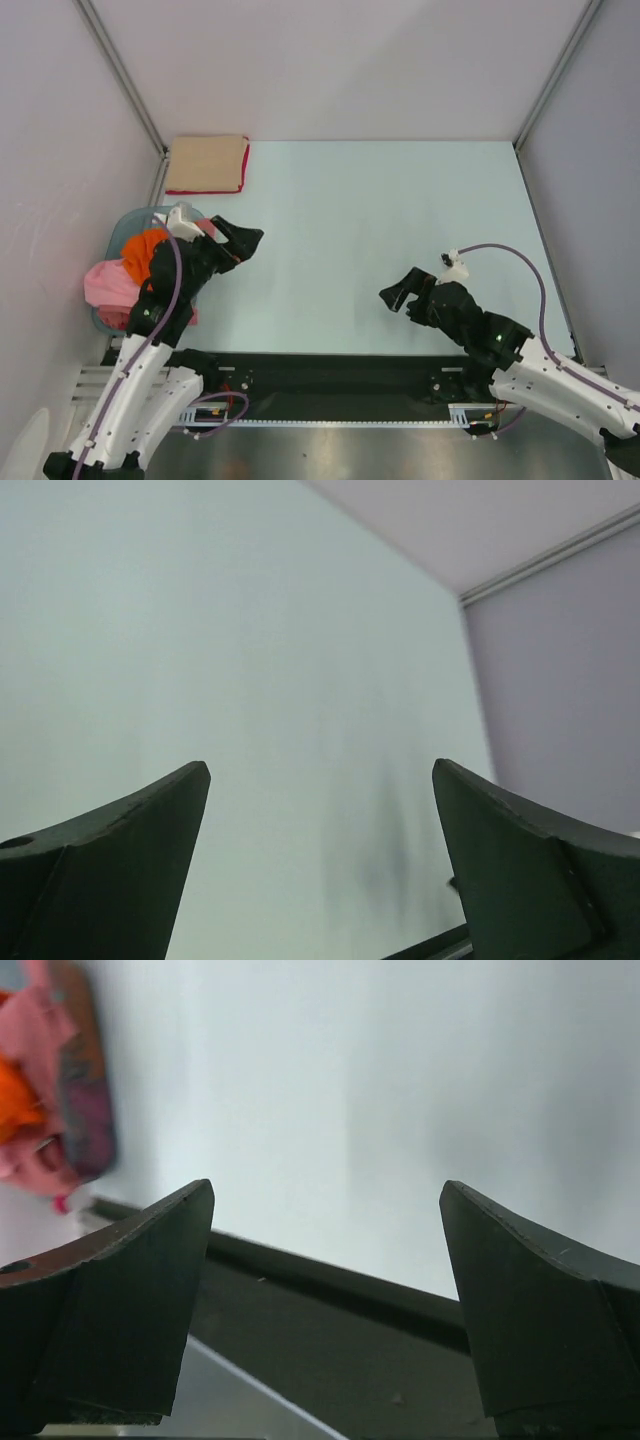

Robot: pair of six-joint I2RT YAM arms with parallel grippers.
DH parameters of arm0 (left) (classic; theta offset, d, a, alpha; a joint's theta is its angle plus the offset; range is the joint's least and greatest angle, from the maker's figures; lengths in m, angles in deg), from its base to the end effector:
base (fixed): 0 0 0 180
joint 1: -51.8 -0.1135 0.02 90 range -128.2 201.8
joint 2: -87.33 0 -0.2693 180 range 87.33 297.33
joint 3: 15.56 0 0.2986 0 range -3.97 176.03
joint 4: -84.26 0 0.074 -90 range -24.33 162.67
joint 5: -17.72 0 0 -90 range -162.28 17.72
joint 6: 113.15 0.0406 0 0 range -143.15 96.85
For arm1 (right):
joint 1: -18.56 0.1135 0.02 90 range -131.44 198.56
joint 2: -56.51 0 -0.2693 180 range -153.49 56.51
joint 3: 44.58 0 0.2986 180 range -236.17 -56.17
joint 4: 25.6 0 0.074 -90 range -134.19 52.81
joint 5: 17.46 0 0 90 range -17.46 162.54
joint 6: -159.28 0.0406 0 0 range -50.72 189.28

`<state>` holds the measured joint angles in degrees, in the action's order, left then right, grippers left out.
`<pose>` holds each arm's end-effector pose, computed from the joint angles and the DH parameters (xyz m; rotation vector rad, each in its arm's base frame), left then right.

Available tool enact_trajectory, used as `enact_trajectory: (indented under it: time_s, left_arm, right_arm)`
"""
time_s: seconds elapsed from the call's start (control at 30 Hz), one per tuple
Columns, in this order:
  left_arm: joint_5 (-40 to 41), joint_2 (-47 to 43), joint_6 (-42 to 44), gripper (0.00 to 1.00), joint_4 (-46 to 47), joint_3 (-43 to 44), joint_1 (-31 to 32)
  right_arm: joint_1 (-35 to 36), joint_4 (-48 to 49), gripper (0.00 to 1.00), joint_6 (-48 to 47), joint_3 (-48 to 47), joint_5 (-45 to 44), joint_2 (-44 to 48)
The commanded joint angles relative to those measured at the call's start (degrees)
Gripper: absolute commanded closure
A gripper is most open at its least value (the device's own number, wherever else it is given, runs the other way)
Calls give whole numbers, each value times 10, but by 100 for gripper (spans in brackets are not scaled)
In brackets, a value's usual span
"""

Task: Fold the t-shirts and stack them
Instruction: Grab the tshirt from the pile

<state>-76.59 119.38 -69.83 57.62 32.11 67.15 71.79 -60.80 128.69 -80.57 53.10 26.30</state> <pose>0.1840 -0.0537 0.3149 -0.4422 1.7883 -0.8412 0.1199 0.1378 0.2239 0.3316 2.1413 0.8432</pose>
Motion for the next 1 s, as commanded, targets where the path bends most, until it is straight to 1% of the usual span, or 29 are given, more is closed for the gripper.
enact_trajectory:
  time_s: [0.0, 0.03, 0.07, 0.1, 0.13, 0.17, 0.2, 0.23, 0.27, 0.3, 0.33, 0.4, 0.43, 0.53, 0.6, 0.63, 0.67, 0.7, 0.77, 0.8, 0.93, 0.97]
  left_arm:
    - [30, 43, 154, 0, -191, 95, -3]
    - [70, 49, 121, 0, -220, 123, -4]
    - [150, 57, 100, 0, -277, 159, -8]
    - [184, 61, 99, 0, -301, 160, -9]
    - [217, 65, 105, 0, -322, 194, -10]
    - [269, 73, 103, 0, -347, 214, -10]
    - [366, 105, 70, 0, -427, 261, -13]
    - [402, 124, 62, 0, -465, 284, -32]
    - [417, 144, 68, 0, -489, 302, -51]
    - [421, 157, 97, 0, -502, 312, -72]
    - [416, 173, 111, 0, -500, 312, -118]
    - [405, 186, 147, 0, -484, 297, -160]
    - [406, 192, 156, 0, -474, 287, -204]
    - [376, 223, 178, 0, -428, 267, -256]
    - [380, 266, 177, 2, -395, 267, -260]
    - [379, 280, 172, 3, -392, 272, -265]
    - [377, 309, 169, 8, -379, 276, -266]
    - [378, 317, 167, 9, -368, 278, -265]
    - [389, 339, 164, 11, -351, 276, -267]
    - [394, 363, 155, 11, -355, 283, -270]
    - [425, 409, 142, 11, -350, 290, -272]
    - [426, 419, 141, 13, -348, 292, -275]
  right_arm:
    - [-23, -112, 0, 7, -58, -50, -27]
    - [-30, -125, 0, 8, -64, -50, -36]
    - [-50, -122, 0, -27, -71, -39, -36]
    - [-59, -116, 0, -50, -74, -24, -36]
    - [-69, -110, 0, -74, -77, 7, -32]
    - [-78, -104, 0, -98, -78, 19, -28]
    - [-93, -99, 1, -105, -79, 30, -25]
    - [-100, -96, 0, -110, -79, 45, -18]
    - [-106, -94, 0, -113, -79, 53, -14]
    - [-118, -89, 0, -123, -78, 60, -12]
    - [-123, -86, 0, -127, -77, 75, -10]
    - [-133, -80, 0, -140, -79, 86, -9]
    - [-137, -79, 0, -145, -79, 97, -9]
    - [-146, -73, 0, -157, -79, 108, -11]
    - [-150, -64, 0, -161, -76, 114, -11]
    - [-154, -61, 0, -164, -72, 122, -11]
    - [-157, -53, 0, -166, -69, 127, -11]
    - [-160, -52, 0, -169, -68, 131, -12]
    - [-168, -52, 0, -175, -64, 140, -11]
    - [-172, -53, 0, -177, -64, 147, -10]
    - [-190, -55, 0, -181, -51, 154, 3]
    - [-199, -53, 0, -183, -49, 156, 6]
